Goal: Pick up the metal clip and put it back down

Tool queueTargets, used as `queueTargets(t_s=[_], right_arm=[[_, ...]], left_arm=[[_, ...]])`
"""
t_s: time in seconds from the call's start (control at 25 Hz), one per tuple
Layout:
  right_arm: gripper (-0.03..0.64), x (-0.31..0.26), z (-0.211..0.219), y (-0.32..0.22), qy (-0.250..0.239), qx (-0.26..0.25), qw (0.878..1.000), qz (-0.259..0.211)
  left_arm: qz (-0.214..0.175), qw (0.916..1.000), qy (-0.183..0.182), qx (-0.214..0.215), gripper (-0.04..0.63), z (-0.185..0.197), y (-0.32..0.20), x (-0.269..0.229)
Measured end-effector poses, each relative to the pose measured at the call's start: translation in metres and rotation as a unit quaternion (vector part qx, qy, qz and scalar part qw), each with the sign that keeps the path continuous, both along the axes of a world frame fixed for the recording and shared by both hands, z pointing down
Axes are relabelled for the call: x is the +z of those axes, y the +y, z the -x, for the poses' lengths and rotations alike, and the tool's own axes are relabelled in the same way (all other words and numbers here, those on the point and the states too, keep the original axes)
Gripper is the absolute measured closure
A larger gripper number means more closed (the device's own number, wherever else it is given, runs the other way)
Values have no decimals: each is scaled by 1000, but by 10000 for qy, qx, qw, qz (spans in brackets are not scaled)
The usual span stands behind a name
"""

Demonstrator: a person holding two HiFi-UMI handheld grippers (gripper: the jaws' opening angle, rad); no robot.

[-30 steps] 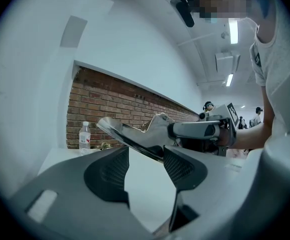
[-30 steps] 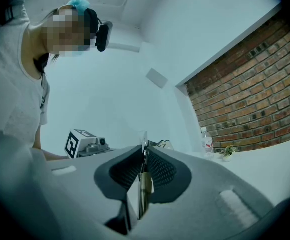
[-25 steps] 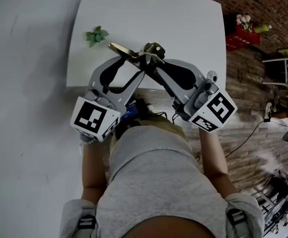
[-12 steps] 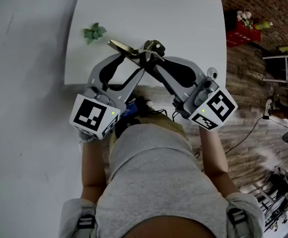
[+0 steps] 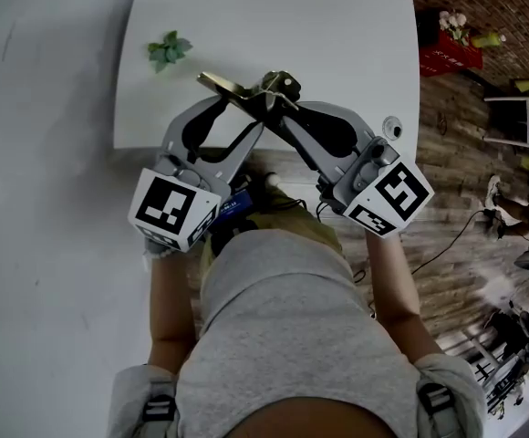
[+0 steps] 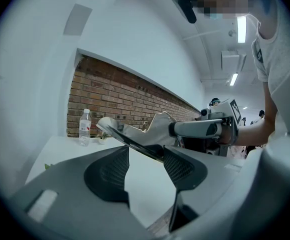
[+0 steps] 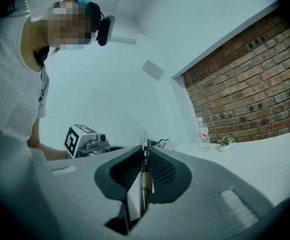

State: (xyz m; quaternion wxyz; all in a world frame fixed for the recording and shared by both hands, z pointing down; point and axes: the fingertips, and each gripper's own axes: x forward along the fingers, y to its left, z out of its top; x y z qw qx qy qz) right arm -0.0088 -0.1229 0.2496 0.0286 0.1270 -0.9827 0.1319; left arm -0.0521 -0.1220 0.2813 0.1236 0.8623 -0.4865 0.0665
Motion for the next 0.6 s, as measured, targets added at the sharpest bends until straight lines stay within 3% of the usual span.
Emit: queueTargets(t_s=[0.6], right_arm=[[583,49,-1,-6,323,115,9984,451]], left_arm=[[614,9980,-39,135,376,-3,-3,56]])
